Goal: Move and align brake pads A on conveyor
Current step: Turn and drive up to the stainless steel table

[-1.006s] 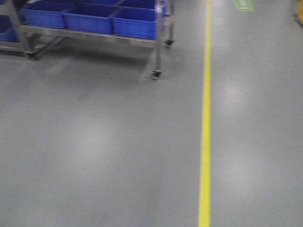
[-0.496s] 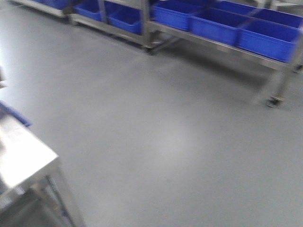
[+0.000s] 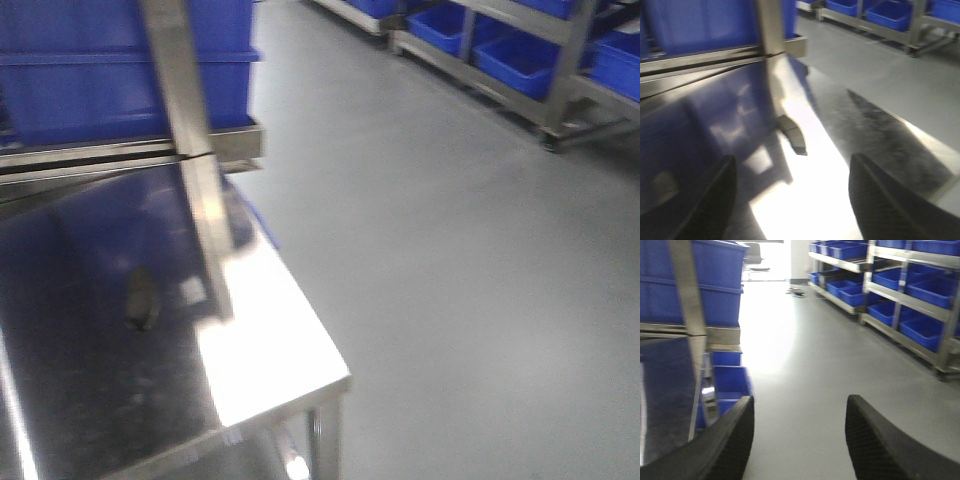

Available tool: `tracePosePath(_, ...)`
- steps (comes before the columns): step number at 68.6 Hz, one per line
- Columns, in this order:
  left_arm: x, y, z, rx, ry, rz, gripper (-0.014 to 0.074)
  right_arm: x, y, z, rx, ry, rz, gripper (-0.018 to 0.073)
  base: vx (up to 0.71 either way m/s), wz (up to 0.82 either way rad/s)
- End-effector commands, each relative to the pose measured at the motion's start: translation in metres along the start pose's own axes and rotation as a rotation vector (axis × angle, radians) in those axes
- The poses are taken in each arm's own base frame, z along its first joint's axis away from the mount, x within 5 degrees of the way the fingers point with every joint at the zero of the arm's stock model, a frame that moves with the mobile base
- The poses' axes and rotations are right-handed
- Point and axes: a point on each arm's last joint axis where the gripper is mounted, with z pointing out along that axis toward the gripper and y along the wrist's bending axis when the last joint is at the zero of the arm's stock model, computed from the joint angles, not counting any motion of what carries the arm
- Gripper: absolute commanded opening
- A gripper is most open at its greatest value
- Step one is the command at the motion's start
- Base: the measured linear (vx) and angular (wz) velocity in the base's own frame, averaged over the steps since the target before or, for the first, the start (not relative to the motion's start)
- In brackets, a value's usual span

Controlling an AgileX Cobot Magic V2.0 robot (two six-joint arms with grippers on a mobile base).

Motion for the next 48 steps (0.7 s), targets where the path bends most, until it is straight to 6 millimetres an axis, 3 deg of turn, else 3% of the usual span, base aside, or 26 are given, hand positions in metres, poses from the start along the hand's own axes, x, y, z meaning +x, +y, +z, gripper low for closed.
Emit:
tracePosePath(1,-0.0131,0.0004,-0.0021,-0.002,-0.079,-0.007,0.045,-0.0145,-0.0012,-0.0012,0.012,-0.086,-0.005,0.04,0.17,0.79)
tracePosePath(28,-0.0131,0.0004,-0.0021,-0.002,-0.079,-0.007,0.045,-0.0145,-0.0012,-0.0012,0.012,-0.086,-0.005,0.04,0.14,0.76)
tracePosePath(48,-0.0131,0.0004,-0.0021,-0.002,-0.079,-0.007,0.045,-0.0145,-0.0012,-0.0012,0.012,-0.086,-0.005,0.04,0.09,0.35)
